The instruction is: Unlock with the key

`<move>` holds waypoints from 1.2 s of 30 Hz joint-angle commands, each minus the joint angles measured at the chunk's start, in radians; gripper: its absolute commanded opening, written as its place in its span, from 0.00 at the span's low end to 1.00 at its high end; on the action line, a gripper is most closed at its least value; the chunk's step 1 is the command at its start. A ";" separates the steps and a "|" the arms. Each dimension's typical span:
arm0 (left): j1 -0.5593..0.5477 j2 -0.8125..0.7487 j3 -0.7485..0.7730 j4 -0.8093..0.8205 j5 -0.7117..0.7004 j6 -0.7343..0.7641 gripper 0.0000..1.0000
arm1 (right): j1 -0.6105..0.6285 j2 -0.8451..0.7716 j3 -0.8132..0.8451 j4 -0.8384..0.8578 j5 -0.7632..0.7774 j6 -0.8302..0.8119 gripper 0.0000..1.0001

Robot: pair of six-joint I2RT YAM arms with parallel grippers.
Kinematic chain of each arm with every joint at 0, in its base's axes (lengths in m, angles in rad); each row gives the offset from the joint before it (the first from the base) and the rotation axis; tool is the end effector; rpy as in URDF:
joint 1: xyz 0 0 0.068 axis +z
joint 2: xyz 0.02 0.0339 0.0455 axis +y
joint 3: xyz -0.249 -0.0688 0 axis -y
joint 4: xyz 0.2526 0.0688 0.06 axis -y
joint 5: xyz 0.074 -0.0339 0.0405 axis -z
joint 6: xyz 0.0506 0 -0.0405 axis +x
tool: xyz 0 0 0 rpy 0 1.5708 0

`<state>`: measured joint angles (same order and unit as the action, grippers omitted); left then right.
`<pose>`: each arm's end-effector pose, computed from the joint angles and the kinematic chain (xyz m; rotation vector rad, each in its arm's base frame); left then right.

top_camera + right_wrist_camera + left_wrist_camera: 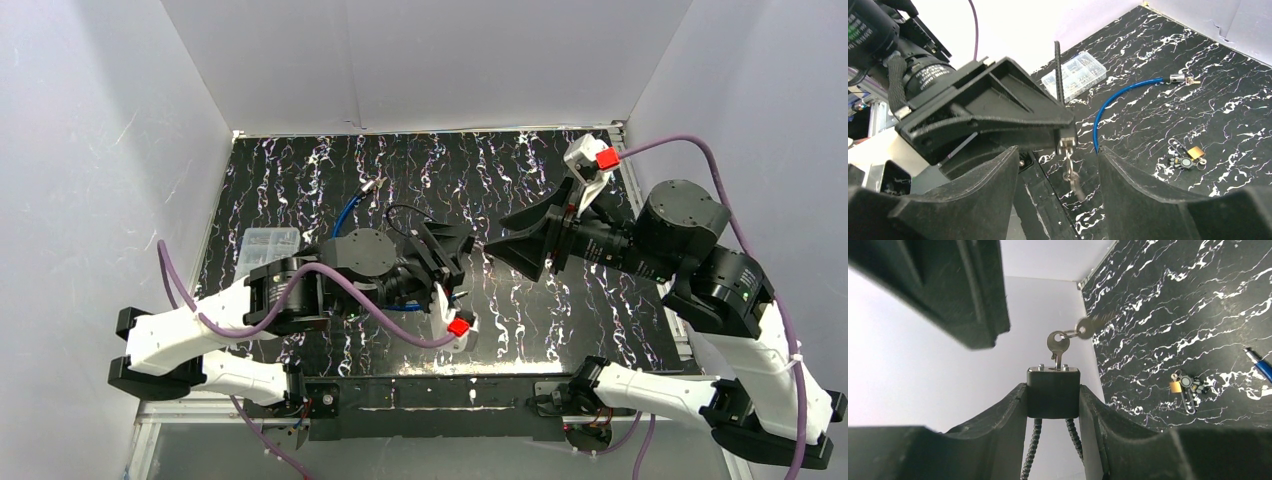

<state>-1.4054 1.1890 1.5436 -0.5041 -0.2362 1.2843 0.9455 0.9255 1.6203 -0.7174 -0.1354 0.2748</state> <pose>0.0553 -0.2595 0.4702 1.6260 0.5528 0.1134 0.0822 0.1256 0.5174 -0.6632 1.5618 1.0425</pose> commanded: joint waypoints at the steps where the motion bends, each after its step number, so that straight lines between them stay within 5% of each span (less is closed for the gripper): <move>1: 0.040 -0.066 0.027 0.001 -0.014 -0.031 0.00 | -0.024 0.006 0.007 0.034 -0.045 -0.026 0.64; 6: 0.063 -0.095 0.028 -0.035 0.001 -0.046 0.00 | -0.099 0.041 0.026 0.040 -0.165 -0.014 0.51; 20: 0.085 -0.127 -0.021 0.006 0.026 -0.034 0.00 | -0.240 0.084 -0.057 0.236 -0.493 0.101 0.52; 29: 0.090 -0.135 -0.043 0.040 0.025 -0.020 0.00 | -0.249 0.099 -0.075 0.247 -0.521 0.101 0.46; 36: 0.091 -0.130 -0.038 0.050 0.022 -0.017 0.00 | -0.249 0.105 -0.090 0.249 -0.525 0.103 0.32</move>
<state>-1.3212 1.0824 1.5005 -0.5014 -0.2203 1.2606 0.7002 1.0351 1.5402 -0.5217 -0.6388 0.3702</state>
